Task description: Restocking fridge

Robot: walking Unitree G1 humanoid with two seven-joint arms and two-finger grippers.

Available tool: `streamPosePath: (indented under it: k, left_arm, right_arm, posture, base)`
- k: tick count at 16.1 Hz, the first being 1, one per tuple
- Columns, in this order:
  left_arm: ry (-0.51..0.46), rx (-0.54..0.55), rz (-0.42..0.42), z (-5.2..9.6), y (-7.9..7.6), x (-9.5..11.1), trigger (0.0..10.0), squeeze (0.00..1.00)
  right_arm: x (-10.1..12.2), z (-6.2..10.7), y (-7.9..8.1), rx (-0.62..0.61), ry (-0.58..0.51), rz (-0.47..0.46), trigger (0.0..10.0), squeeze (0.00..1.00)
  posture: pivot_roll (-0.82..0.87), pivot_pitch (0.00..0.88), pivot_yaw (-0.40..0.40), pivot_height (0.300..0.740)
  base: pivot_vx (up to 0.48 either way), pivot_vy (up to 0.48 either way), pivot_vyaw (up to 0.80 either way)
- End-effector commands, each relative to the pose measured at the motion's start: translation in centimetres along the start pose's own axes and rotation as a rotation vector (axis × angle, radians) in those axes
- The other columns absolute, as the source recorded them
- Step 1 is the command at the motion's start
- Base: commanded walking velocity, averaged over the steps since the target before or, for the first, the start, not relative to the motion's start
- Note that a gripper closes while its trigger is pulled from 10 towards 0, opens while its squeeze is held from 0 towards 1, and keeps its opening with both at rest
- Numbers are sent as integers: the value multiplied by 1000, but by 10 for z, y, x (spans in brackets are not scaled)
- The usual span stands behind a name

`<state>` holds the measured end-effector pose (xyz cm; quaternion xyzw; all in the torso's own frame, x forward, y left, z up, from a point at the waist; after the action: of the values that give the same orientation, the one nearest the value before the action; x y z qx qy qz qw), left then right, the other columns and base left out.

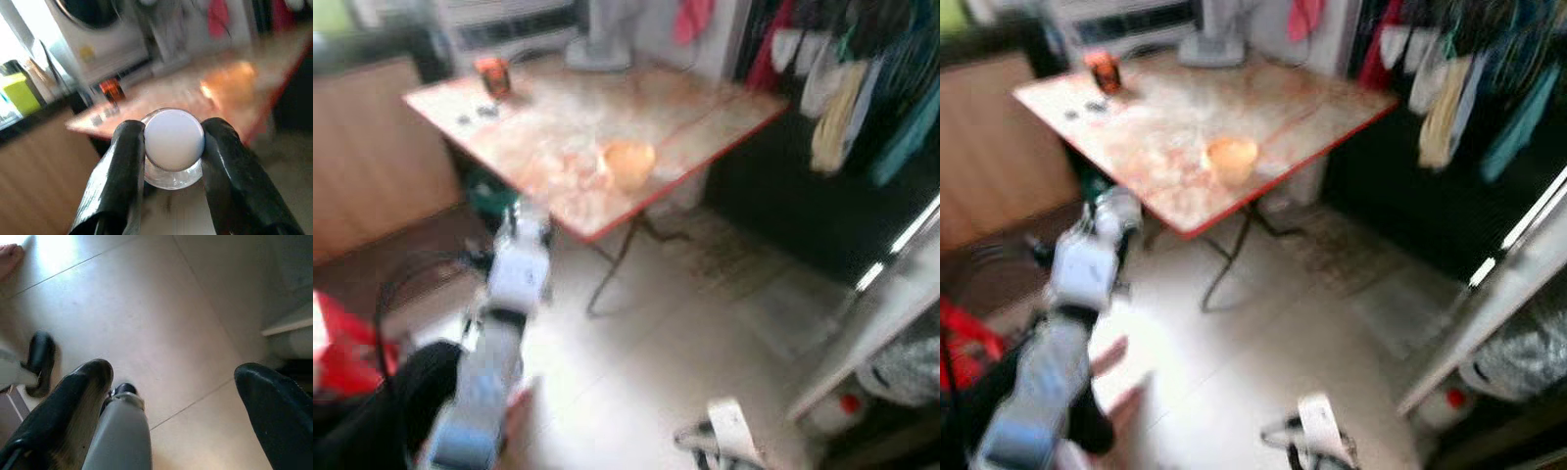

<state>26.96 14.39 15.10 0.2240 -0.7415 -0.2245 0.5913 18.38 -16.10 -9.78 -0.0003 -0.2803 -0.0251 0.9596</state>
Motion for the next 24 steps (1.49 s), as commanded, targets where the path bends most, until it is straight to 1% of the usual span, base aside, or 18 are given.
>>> streamPosePath:
  k: [1,4,5,6,7,8,9,11,12,13,15,16,17,18,19,20,23,24]
  left_arm:
    - [24,-17,-20,-1,0,-7,10000,0]
    - [192,-56,51,10,-8,-45,10000,0]
    - [300,-57,85,15,-11,-66,10000,0]
    - [380,-48,120,21,-13,-84,10000,0]
    - [526,-82,154,30,-21,-114,10000,0]
    - [555,-86,157,33,-22,-121,10000,0]
    - [657,-116,167,41,-29,-142,10000,0]
    - [805,-109,187,55,-34,-172,10000,0]
    - [858,-119,194,60,-36,-180,10000,0]
    - [870,-154,152,62,-39,-184,10000,0]
    - [858,-158,55,65,-40,-189,10000,0]
    - [857,-156,27,67,-40,-191,10000,0]
    - [957,-188,65,84,-47,-201,10000,0]
    - [1011,-198,81,94,-50,-206,10000,0]
    - [1039,-210,75,100,-51,-209,10000,0]
    - [1084,-249,44,114,-53,-215,10000,0]
    - [1186,-223,40,143,-51,-225,10000,0]
    - [1200,-233,41,147,-52,-226,10000,0]
  right_arm:
    - [3,0,-1,-2,-6,-1,10000,0]
    - [3,0,-1,-4,-6,-4,10000,0]
    - [3,0,-1,-3,-6,-2,10000,0]
    - [4,-1,0,-1,-6,-1,10000,0]
    - [4,-1,0,0,-7,0,10000,0]
    - [4,-1,-1,0,-7,0,10000,0]
    - [4,-1,-1,-1,-9,0,10000,0]
    - [5,-1,0,0,-10,-2,10000,0]
    - [5,-1,0,2,-11,-4,10000,0]
    - [5,-1,1,3,-11,-5,10000,0]
    - [5,-1,1,2,-10,-9,10000,0]
    - [5,-1,1,3,-10,-9,10000,0]
    - [4,-1,2,5,-6,-11,10000,0]
    - [4,-1,2,6,-4,-11,10000,0]
    - [4,-1,2,7,-3,-11,10000,0]
    - [3,-1,2,6,-2,-12,10000,0]
    - [3,-1,1,8,1,-10,10000,0]
    - [3,-1,2,12,4,-11,10000,0]
  posture:
    - [19,33,-47,740]
    - [21,36,-48,740]
    - [26,40,-52,740]
    - [24,41,-54,740]
    - [25,45,-58,740]
    - [25,45,-58,740]
    - [25,49,-61,740]
    - [23,47,-56,740]
    - [21,47,-57,740]
    - [23,44,-56,740]
    - [17,38,-52,740]
    - [15,38,-51,740]
    - [13,36,-49,740]
    - [4,32,-47,740]
    - [3,32,-47,740]
    - [4,31,-48,740]
    - [0,43,-53,740]
    - [-5,50,-54,740]
  base:
    - [0,0,0]
    - [0,0,0]
    - [0,0,0]
    - [0,0,0]
    - [0,0,0]
    - [0,0,0]
    - [0,0,0]
    - [0,0,0]
    - [0,0,0]
    - [0,0,0]
    - [0,0,0]
    - [0,0,0]
    - [0,0,0]
    - [0,0,0]
    - [0,0,0]
    - [0,0,0]
    - [0,0,0]
    - [0,0,0]
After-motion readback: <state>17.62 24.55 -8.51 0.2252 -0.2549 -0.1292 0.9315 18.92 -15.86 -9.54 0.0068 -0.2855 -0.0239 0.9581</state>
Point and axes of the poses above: a point about 5 cm out from each wrist's last joint towards the gripper, its own z axis pointing back from the gripper into the wrist, its own x axis along the axis of the wrist's last joint, y = z × x, the point moved 1 cm from there along -z, pointing out of the wrist towards the gripper, and after that the axes turned 15 degrees about -z, right-handed, at the moved point
